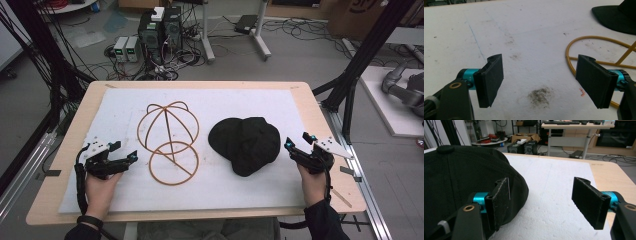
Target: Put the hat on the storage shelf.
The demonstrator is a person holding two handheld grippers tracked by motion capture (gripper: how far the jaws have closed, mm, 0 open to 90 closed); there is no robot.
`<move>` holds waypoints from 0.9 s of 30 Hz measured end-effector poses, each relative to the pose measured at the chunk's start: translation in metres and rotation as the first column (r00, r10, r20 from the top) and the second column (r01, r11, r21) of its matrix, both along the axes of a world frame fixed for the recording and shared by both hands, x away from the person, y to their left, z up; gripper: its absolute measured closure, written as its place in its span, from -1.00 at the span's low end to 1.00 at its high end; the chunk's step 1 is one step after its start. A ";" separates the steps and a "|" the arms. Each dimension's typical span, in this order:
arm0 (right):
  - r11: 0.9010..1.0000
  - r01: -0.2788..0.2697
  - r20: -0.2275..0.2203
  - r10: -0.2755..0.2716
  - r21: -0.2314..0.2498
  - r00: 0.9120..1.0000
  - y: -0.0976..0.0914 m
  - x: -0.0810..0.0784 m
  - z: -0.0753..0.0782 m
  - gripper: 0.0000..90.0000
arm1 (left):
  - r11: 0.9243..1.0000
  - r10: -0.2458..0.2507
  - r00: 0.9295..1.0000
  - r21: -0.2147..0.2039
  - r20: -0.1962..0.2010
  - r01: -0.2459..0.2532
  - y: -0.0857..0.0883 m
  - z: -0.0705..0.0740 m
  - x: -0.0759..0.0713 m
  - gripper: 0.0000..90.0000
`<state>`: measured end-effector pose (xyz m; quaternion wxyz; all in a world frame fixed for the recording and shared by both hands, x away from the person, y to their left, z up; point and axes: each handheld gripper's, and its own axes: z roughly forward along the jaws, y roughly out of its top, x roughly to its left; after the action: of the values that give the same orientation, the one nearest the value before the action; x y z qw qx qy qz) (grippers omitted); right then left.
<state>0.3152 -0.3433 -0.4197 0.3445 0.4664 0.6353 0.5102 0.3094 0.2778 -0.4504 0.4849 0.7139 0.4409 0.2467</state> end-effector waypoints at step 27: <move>0.968 -0.250 0.124 0.247 0.011 0.961 0.073 -0.034 0.036 -0.35 | 0.999 -0.011 1.000 0.050 0.003 0.011 -0.006 0.000 0.000 -0.49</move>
<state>0.2811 -0.2704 -0.3836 0.3097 0.3557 0.6596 0.5852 0.3092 0.2720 -0.4505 0.4692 0.7277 0.4297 0.2562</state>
